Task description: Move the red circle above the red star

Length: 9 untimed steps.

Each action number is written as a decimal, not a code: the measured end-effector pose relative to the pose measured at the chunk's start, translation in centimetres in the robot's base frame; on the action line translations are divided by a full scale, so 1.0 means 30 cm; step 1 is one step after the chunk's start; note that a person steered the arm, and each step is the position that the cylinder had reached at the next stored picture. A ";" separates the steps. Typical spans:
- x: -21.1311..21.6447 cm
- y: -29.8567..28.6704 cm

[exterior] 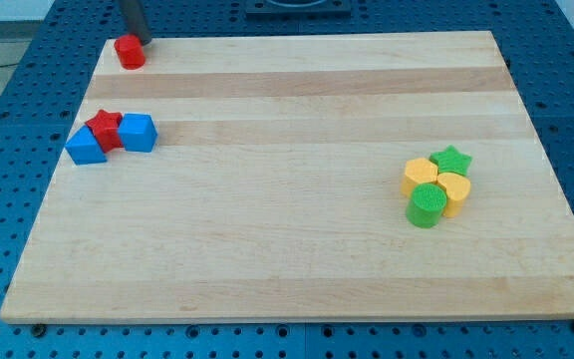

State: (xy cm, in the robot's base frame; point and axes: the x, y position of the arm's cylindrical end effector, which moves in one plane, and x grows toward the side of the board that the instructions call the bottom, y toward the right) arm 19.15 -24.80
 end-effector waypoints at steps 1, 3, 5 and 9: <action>0.035 -0.002; 0.153 -0.082; 0.278 -0.082; 0.401 -0.095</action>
